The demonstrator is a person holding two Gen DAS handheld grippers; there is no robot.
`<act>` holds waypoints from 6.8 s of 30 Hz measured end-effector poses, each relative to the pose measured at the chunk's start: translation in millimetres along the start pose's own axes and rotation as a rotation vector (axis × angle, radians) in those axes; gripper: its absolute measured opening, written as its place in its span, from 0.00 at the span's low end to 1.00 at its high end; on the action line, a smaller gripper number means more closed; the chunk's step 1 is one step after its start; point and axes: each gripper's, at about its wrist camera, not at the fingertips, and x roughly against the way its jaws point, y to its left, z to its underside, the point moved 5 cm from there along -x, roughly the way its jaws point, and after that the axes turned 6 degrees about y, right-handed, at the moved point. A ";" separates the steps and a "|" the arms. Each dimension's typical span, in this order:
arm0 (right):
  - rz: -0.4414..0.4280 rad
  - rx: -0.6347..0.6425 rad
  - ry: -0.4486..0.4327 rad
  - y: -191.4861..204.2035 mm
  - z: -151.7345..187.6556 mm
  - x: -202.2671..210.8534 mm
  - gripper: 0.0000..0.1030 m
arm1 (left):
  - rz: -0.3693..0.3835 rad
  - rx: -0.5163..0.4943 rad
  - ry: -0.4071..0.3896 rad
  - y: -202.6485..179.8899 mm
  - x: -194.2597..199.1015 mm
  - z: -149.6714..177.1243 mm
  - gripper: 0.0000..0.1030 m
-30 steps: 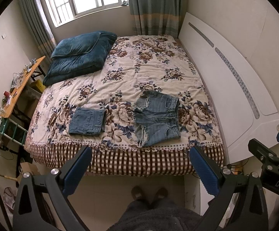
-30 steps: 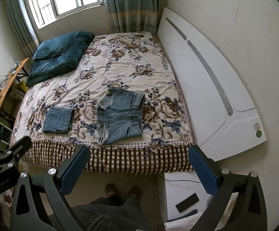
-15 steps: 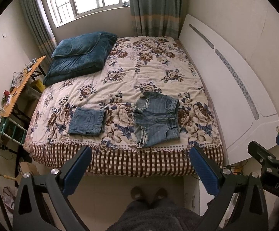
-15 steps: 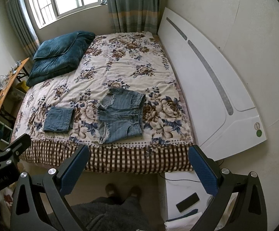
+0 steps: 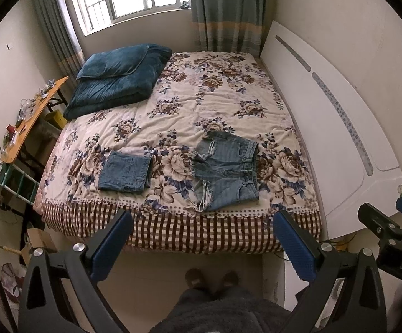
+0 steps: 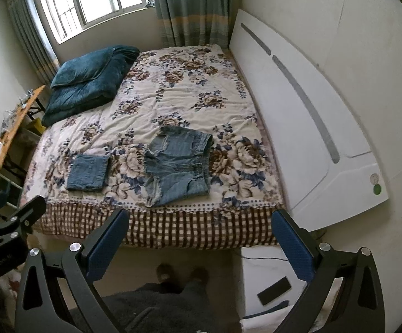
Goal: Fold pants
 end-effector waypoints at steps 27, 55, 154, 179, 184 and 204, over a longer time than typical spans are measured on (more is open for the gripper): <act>-0.118 -0.179 0.220 14.3 -183.9 -419.1 1.00 | -0.016 0.004 0.255 29.7 -406.0 -207.5 1.00; -0.376 -0.555 0.368 -87.4 -309.7 -871.2 0.07 | 0.283 0.144 0.537 -28.2 -804.9 -316.5 0.18; -0.345 -0.284 0.602 -67.3 -152.4 -779.9 0.25 | 0.309 0.380 0.605 53.1 -709.4 -85.3 0.53; -0.426 -0.248 0.764 -84.6 -50.4 -723.6 0.48 | 0.288 0.256 0.788 33.2 -642.1 64.7 0.38; -0.439 -0.204 0.581 -80.6 -80.3 -727.0 0.79 | 0.386 0.333 0.534 49.0 -632.4 17.9 0.66; -0.774 0.066 0.682 -4.6 -86.1 -803.8 0.70 | 0.583 0.309 0.502 -18.9 -683.8 -24.6 0.91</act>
